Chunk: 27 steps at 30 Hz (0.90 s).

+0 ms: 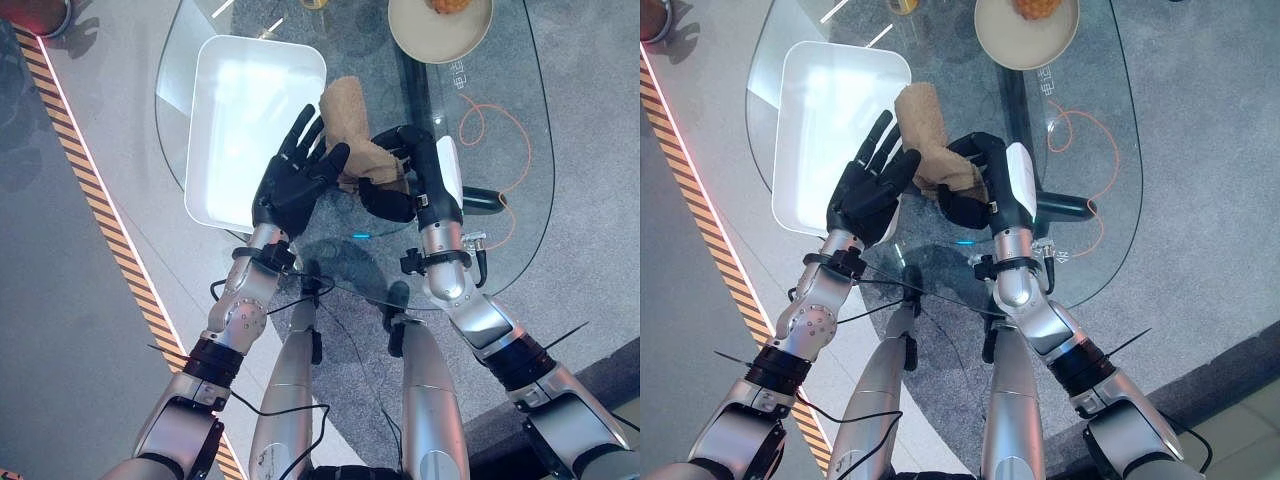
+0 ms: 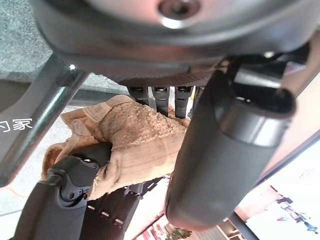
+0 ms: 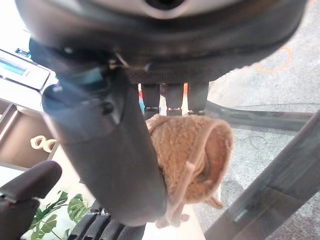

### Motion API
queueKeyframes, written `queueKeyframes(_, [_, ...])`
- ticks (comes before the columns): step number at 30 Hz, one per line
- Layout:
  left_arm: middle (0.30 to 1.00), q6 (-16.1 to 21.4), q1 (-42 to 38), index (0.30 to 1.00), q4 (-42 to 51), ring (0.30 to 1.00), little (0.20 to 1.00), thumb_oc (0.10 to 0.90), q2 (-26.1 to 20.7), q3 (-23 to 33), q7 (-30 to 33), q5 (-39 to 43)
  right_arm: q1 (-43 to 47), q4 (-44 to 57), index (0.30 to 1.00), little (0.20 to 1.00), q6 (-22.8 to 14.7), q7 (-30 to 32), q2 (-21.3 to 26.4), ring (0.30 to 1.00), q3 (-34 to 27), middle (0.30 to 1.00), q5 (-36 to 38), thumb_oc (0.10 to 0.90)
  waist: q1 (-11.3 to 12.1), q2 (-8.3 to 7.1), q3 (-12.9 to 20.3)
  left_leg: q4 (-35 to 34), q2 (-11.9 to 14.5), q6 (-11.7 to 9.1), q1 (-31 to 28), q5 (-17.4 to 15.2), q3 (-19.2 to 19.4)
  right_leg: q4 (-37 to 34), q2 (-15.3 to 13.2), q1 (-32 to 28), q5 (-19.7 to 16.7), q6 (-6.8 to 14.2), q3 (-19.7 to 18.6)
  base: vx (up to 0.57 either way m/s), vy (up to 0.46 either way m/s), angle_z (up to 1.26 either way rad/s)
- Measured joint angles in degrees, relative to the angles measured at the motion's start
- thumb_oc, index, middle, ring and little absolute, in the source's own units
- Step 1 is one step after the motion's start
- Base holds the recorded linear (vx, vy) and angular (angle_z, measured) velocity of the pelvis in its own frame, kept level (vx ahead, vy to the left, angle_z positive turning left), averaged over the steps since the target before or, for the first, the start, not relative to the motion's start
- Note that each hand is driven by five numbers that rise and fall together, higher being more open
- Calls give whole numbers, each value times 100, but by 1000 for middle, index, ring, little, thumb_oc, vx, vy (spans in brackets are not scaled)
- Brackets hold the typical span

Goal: Wipe the table with a cloth and put it in the basket.

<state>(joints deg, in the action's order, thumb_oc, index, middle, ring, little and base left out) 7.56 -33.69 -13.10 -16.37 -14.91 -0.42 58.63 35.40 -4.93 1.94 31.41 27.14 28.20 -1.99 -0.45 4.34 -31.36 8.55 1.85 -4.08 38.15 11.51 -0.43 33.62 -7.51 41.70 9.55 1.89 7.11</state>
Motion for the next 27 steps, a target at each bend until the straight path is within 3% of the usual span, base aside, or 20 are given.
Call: queueKeyframes(27, [900,73,-58,900,-43,900,900,800,13,45,256,-78,236,14,300,200,58,-438,-12,300,175,300,120,100,-127,-1,0,-23,0,0,-4,0,0,-14,1,3,0,0,-2,0,0,0])
